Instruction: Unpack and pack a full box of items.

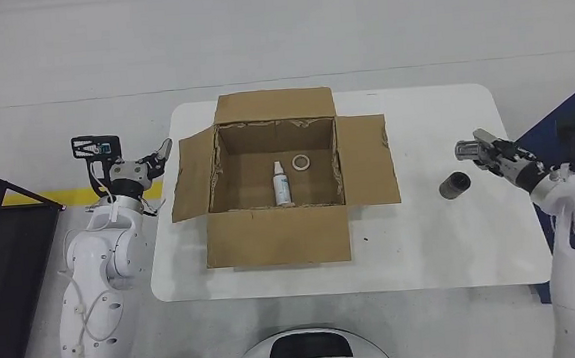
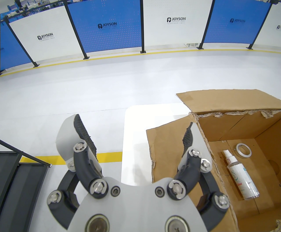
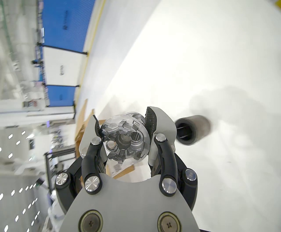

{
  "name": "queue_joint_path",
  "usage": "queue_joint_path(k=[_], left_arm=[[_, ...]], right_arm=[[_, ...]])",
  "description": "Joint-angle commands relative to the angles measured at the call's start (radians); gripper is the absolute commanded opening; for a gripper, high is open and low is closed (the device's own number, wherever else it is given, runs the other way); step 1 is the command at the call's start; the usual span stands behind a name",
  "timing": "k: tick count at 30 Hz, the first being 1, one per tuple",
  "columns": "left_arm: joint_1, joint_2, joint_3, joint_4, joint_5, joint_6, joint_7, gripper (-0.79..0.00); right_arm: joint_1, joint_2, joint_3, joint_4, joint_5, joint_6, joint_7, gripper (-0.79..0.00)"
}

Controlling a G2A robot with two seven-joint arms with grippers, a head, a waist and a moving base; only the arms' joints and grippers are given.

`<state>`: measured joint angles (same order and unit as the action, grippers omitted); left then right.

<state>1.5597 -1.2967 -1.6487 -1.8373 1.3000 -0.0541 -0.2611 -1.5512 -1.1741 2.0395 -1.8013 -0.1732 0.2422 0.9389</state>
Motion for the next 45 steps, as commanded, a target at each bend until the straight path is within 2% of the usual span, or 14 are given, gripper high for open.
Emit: queue_joint_path(k=[1, 7, 18, 20, 22, 25, 27, 30, 33, 37, 42, 45], left_arm=[[0.000, 0.000, 0.000, 0.000, 0.000, 0.000, 0.000, 0.000], [0.000, 0.000, 0.000, 0.000, 0.000, 0.000, 0.000, 0.000], [0.000, 0.000, 0.000, 0.000, 0.000, 0.000, 0.000, 0.000], [0.000, 0.000, 0.000, 0.000, 0.000, 0.000, 0.000, 0.000], [0.000, 0.000, 0.000, 0.000, 0.000, 0.000, 0.000, 0.000], [0.000, 0.000, 0.000, 0.000, 0.000, 0.000, 0.000, 0.000], [0.000, 0.000, 0.000, 0.000, 0.000, 0.000, 0.000, 0.000], [0.000, 0.000, 0.000, 0.000, 0.000, 0.000, 0.000, 0.000], [0.000, 0.000, 0.000, 0.000, 0.000, 0.000, 0.000, 0.000], [0.000, 0.000, 0.000, 0.000, 0.000, 0.000, 0.000, 0.000], [0.000, 0.000, 0.000, 0.000, 0.000, 0.000, 0.000, 0.000], [0.000, 0.000, 0.000, 0.000, 0.000, 0.000, 0.000, 0.000]], right_arm=[[-0.009, -0.002, -0.020, -0.030, 0.060, -0.035, 0.004, -0.785], [-0.029, -0.003, -0.046, -0.065, 0.180, -0.076, 0.021, -0.785], [-0.029, -0.003, -0.044, -0.064, 0.183, -0.075, 0.023, -0.785], [-0.027, -0.007, -0.073, -0.093, 0.245, -0.101, 0.011, -0.785], [-0.014, -0.004, -0.154, -0.155, 0.196, -0.137, 0.048, -0.785], [0.065, -0.003, -0.330, -0.216, 0.114, -0.147, 0.080, -0.785], [0.134, -0.006, -0.443, -0.216, 0.095, -0.144, 0.093, -0.785], [0.226, -0.010, -0.623, -0.213, -0.022, -0.113, 0.133, -0.785], [0.312, -0.018, -0.777, -0.156, -0.158, -0.062, 0.131, -0.785], [0.423, -0.034, -0.926, -0.029, -0.257, -0.024, 0.115, -0.785], [0.525, -0.057, -1.125, 0.100, -0.485, -0.045, 0.103, -0.785], [0.567, -0.074, -1.195, 0.159, -0.537, -0.018, 0.082, -0.686]])
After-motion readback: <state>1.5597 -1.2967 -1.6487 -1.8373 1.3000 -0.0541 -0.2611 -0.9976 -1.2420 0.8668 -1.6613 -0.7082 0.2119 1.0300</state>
